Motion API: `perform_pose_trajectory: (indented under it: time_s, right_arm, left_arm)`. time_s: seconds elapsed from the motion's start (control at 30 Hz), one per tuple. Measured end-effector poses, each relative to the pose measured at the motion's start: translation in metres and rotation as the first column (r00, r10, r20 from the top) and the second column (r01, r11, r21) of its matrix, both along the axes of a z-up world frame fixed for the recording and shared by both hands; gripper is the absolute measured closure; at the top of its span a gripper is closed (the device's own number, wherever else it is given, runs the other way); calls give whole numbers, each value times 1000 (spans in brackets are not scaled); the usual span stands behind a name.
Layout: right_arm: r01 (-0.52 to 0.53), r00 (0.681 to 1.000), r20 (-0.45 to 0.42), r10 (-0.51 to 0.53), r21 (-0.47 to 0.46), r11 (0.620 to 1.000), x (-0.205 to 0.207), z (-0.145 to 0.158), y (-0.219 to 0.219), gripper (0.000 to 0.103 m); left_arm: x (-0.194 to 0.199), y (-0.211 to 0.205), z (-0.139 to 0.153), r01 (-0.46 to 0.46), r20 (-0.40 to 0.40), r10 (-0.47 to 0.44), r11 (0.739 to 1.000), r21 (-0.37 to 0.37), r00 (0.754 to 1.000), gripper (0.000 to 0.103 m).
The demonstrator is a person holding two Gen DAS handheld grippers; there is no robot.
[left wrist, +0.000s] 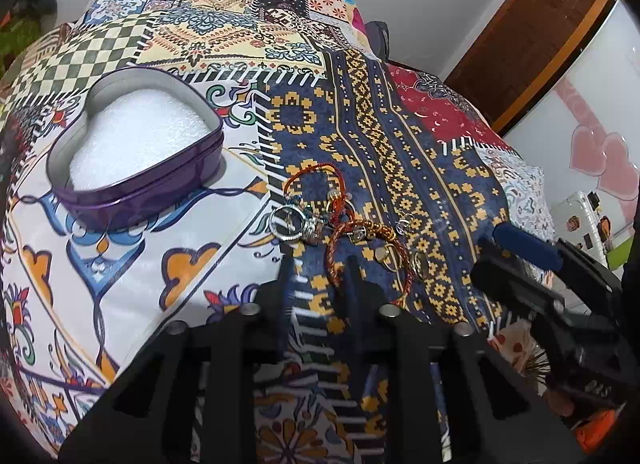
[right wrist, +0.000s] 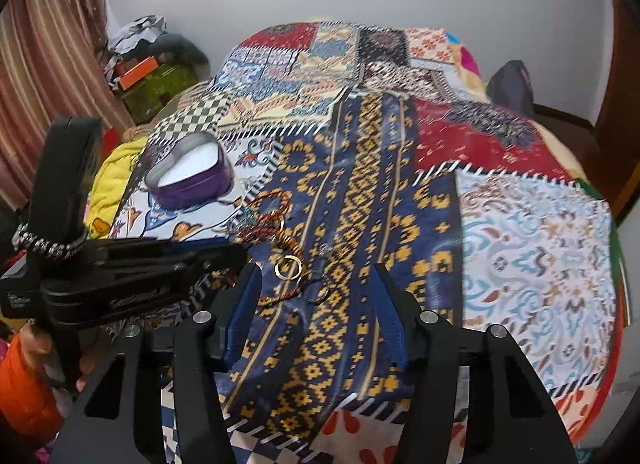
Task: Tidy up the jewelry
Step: 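Move both grippers down toward the jewelry pile on the blue patch, then grasp the red beaded bracelet with the left gripper while the right gripper grasps a gold ring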
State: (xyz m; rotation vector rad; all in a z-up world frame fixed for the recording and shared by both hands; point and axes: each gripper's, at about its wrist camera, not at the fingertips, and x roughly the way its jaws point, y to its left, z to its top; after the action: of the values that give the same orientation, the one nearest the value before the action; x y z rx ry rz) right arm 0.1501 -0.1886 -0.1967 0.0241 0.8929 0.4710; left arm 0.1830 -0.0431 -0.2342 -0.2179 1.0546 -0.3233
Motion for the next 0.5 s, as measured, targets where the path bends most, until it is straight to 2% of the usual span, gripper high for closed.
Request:
perform_pose_trajectory:
  time_s: [0.2, 0.33, 0.5]
  right_arm:
    - [-15, 997, -81, 18, 32, 999, 7, -15, 5, 60]
    - [-19, 995, -100, 20, 16, 1000, 10, -22, 9, 62]
    - [-35, 995, -90, 32, -25, 999, 11, -25, 17, 62]
  left_arm:
    - [9, 4, -6, -6, -4, 6, 1000, -20, 1000, 100]
    - [6, 13, -5, -17, -14, 16, 999, -50, 1000, 102]
    - [-9, 22, 5, -46, 15, 47, 998, -32, 999, 102]
